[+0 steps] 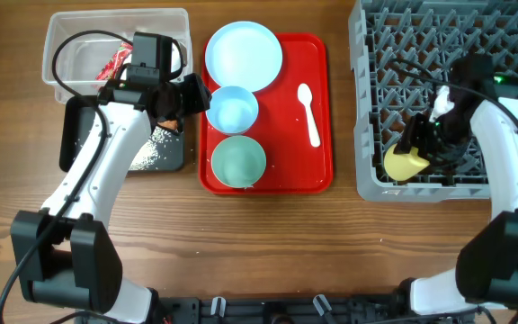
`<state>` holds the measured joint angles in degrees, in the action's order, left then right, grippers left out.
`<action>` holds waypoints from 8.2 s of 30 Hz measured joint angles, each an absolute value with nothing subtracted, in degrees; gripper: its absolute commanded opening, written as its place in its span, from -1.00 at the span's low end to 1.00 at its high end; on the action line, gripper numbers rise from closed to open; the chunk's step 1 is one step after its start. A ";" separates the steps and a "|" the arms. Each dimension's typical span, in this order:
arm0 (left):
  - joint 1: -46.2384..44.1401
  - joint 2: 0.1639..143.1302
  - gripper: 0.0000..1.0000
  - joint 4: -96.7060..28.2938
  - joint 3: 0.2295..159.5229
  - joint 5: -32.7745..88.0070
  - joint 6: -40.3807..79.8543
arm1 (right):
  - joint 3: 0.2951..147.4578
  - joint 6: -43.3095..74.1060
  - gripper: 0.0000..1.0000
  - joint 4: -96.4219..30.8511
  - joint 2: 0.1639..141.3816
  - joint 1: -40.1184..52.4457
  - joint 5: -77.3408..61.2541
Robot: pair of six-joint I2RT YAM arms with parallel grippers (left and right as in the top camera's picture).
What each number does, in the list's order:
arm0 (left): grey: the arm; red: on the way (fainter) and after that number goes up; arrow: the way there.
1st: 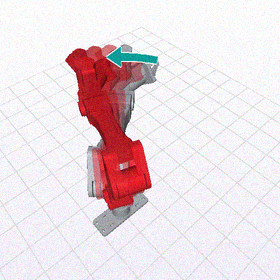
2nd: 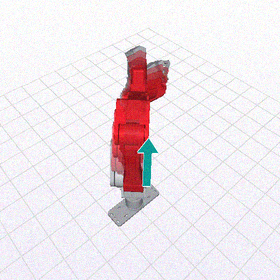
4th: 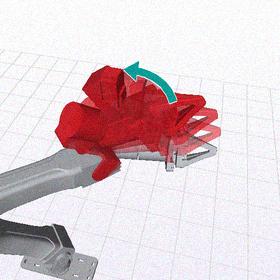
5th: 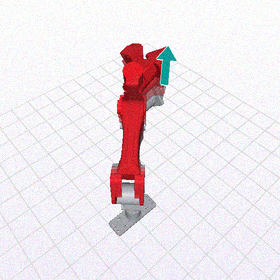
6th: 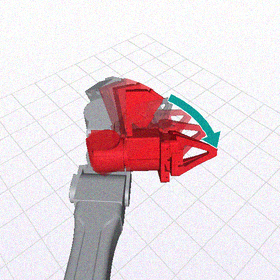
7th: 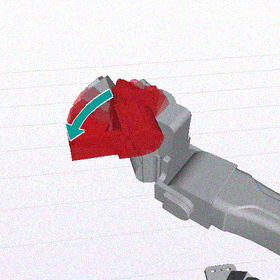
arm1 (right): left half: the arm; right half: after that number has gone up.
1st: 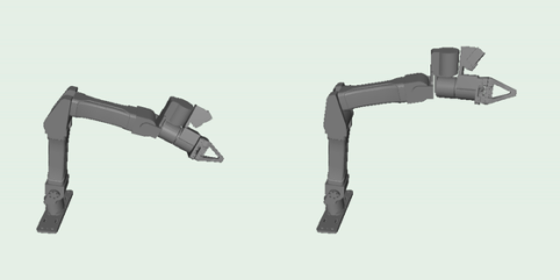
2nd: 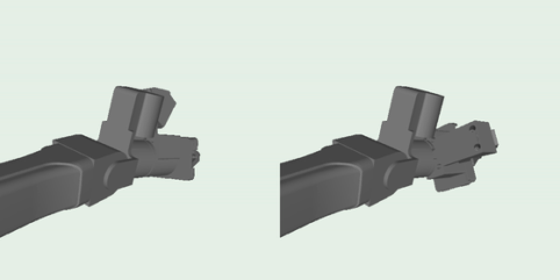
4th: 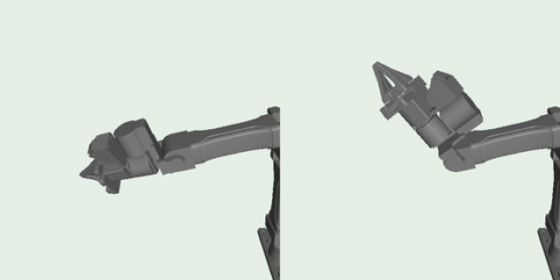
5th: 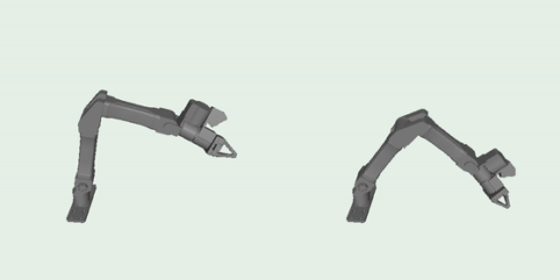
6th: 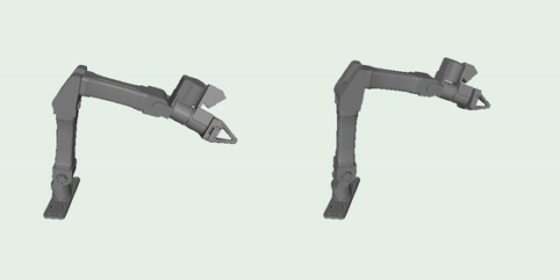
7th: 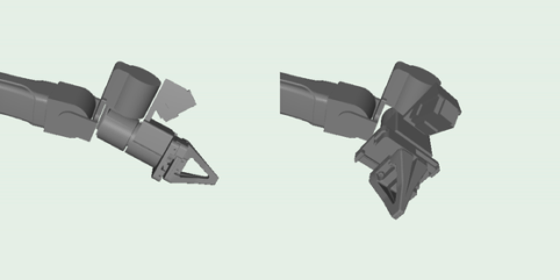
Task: Sort waste into correct bins and load items into the dishwasher rack
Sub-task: 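Carry the yellow cup right and release it into the grey rack, then reach the right gripper to the green bowl and grasp its rim, then lift the green bowl and place it upright in the rack, then reach the right gripper to the light-blue bowl and grasp its rim, then carry the light-blue bowl right and set it in the rack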
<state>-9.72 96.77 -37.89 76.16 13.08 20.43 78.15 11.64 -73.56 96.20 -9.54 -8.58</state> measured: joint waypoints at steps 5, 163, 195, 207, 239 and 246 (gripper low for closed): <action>-9.72 96.77 -0.06 -38.85 76.16 11.75 20.43 | 78.15 10.94 0.66 -71.48 97.56 -8.25 -8.80; 4.95 80.44 0.99 -48.62 76.16 5.78 20.23 | 87.59 -51.27 0.86 25.61 126.23 26.70 67.48; 4.95 80.44 1.00 -48.64 76.16 5.80 20.23 | 87.85 39.07 -0.50 -25.06 122.08 30.46 -7.90; 4.95 80.44 1.00 -48.64 76.16 5.80 20.23 | 87.85 41.39 -0.92 -28.77 122.26 30.46 -8.10; 4.95 80.44 1.00 -48.62 76.16 5.78 20.23 | 83.74 -4.47 -0.91 -56.23 98.04 16.97 66.00; 4.95 80.44 1.00 -48.64 76.16 5.80 20.23 | 83.59 -36.21 -0.91 -42.44 104.38 15.53 67.59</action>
